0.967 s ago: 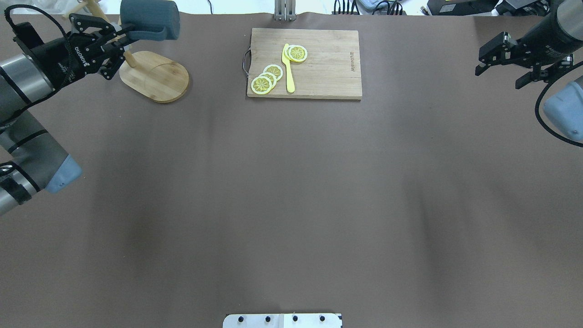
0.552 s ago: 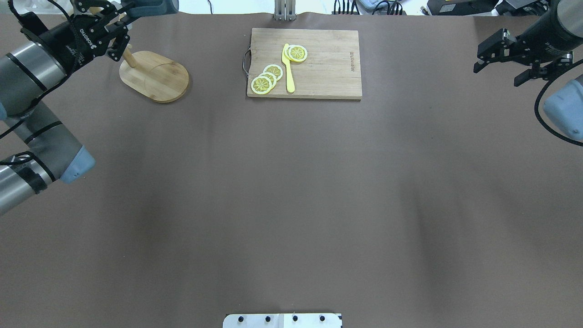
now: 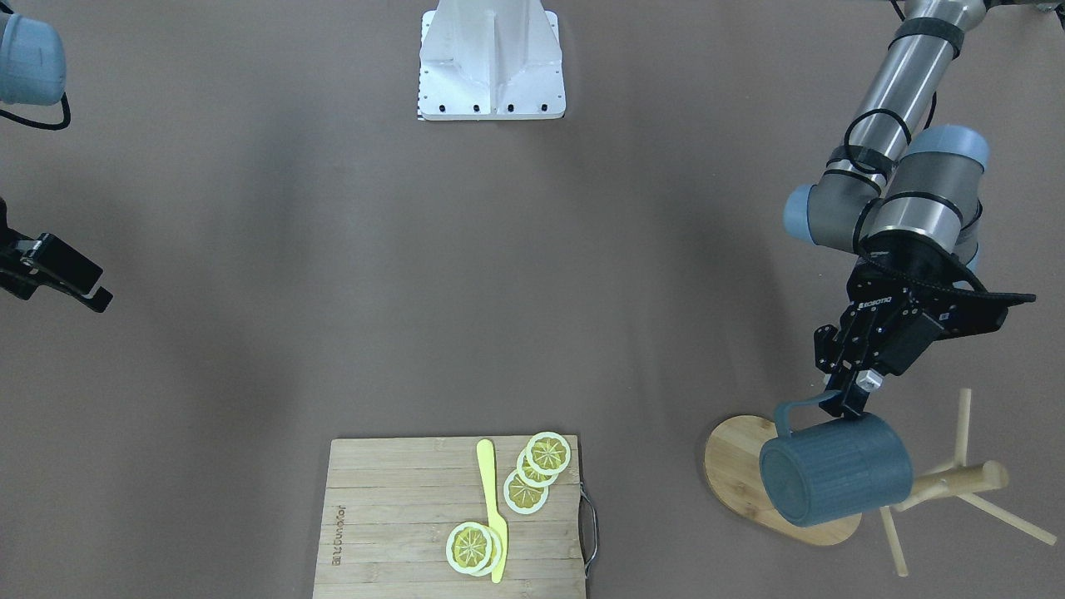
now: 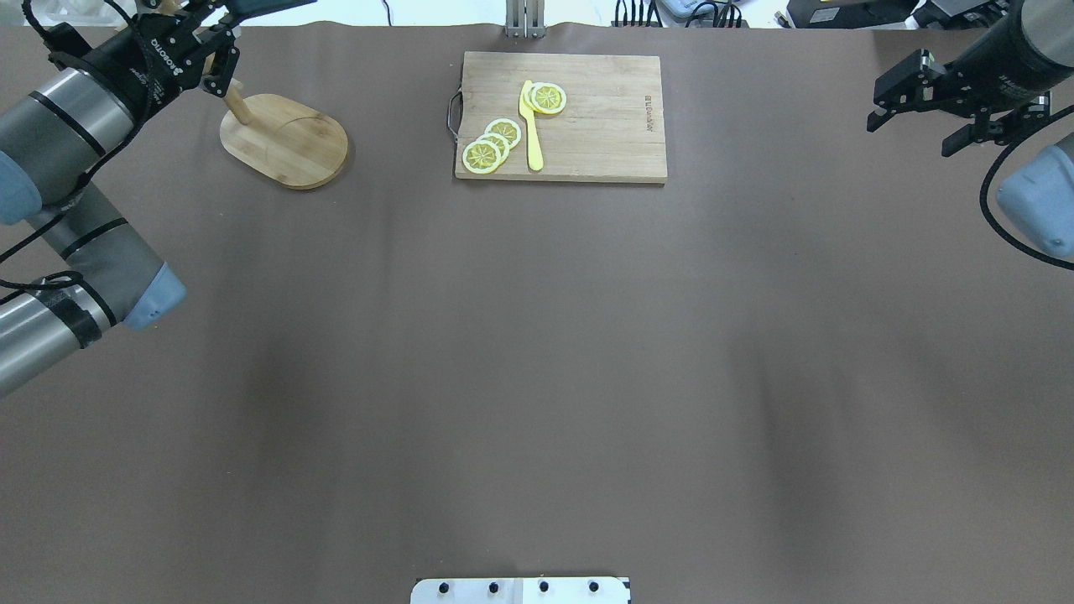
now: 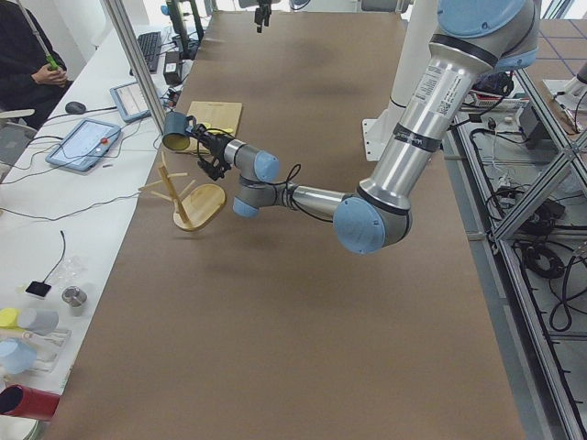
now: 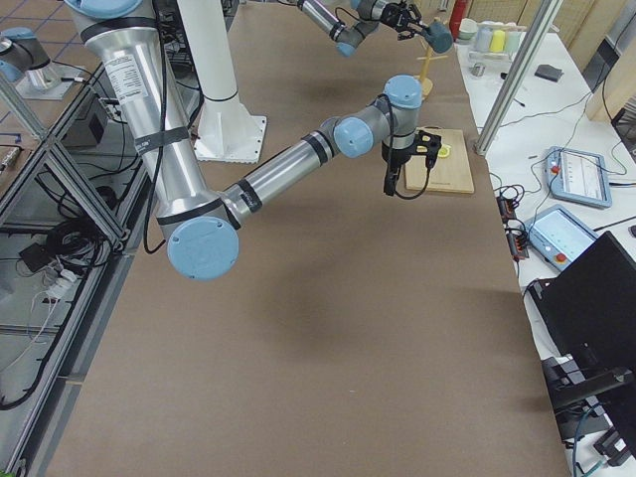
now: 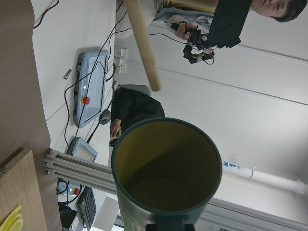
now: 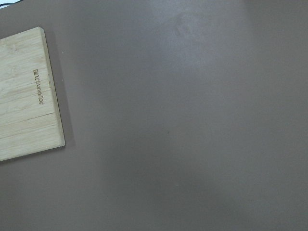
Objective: Hang cup on storage rack
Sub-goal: 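Hook the mug handle over a rack dowel peg with the left gripper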
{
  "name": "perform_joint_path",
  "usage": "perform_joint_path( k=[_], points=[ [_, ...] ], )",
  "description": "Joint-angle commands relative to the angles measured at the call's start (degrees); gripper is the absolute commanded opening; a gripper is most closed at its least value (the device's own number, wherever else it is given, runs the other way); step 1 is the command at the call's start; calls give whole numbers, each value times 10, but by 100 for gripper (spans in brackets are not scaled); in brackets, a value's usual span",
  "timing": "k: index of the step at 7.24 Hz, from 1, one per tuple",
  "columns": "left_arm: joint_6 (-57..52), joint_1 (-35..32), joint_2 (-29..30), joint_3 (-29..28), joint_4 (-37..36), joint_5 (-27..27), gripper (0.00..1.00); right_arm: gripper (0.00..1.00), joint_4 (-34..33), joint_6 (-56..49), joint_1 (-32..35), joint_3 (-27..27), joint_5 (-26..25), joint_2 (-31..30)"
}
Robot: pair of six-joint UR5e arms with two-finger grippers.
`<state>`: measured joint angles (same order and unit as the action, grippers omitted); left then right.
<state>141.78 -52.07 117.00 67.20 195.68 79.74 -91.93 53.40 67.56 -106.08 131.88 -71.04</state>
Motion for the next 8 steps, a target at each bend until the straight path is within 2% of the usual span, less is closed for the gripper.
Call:
perform_joint_path(
  k=[1, 8],
  points=[
    [7, -3, 11, -24, 0, -6, 0, 100, 0, -1, -1, 0, 0, 0],
    [10, -20, 20, -55, -1, -5, 0, 100, 0, 0, -1, -1, 0, -1]
  ],
)
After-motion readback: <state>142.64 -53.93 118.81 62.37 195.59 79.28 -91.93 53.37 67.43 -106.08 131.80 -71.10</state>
